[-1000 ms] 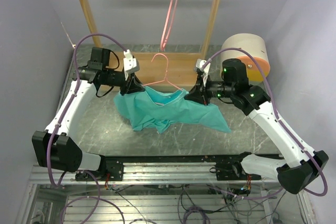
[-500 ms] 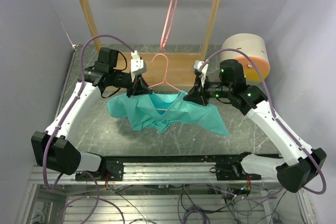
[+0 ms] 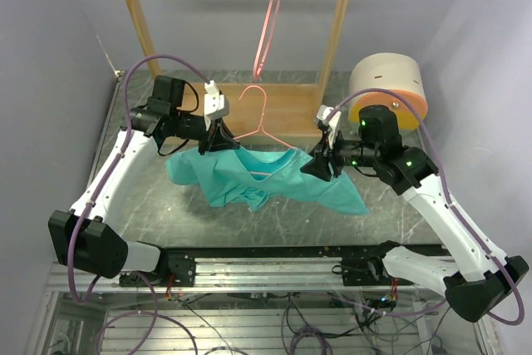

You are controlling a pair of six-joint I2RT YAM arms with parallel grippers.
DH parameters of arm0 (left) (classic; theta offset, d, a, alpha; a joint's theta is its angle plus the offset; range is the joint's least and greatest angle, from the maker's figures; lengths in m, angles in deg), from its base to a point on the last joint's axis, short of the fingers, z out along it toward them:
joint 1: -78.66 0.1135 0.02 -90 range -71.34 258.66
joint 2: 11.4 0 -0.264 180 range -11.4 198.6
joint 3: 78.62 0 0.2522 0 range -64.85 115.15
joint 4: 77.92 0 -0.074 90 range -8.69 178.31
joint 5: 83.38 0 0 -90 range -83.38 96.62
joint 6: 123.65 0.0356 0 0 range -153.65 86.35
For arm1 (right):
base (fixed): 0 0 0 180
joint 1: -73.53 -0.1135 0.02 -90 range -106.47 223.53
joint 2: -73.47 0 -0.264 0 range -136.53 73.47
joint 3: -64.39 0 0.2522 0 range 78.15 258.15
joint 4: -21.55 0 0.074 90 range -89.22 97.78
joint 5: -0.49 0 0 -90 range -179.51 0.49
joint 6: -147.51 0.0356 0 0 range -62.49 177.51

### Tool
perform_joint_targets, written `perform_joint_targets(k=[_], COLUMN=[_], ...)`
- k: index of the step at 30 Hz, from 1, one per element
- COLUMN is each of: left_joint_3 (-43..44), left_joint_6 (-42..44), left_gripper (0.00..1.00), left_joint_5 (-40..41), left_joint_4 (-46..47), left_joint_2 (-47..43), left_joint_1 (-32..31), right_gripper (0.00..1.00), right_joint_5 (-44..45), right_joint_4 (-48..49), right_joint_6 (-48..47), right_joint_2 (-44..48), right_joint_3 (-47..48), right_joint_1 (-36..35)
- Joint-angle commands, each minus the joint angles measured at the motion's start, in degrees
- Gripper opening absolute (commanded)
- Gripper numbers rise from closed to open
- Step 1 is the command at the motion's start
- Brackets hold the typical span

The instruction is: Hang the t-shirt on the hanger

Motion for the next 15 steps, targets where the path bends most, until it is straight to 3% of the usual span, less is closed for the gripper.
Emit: perform_joint_targets(k=[1, 7, 15], left_joint_3=[2.4, 4.1, 4.9], left_joint_6=[4.1, 10.6, 13.0], left_gripper=[0.07, 0.07, 0.07], left_joint_5=[-2.8, -2.6, -2.9], left_joint_4=[-2.0, -9.0, -11.3], left_joint_2=[-0.7, 0.0, 0.1], left_joint_1=[0.1, 0.0, -0.1], right_gripper=[0.46, 0.51, 0.54], right_joint_5=[-0.3, 1.9, -4.4], right_joint_4=[-0.3, -4.5, -8.2], right_joint_6=[0.4, -3.3, -5.3], right_joint_2=[0.1, -2.0, -4.6], right_joint_3=[2.2, 7.4, 8.8], right_joint_1=[0.5, 1.1, 3.1])
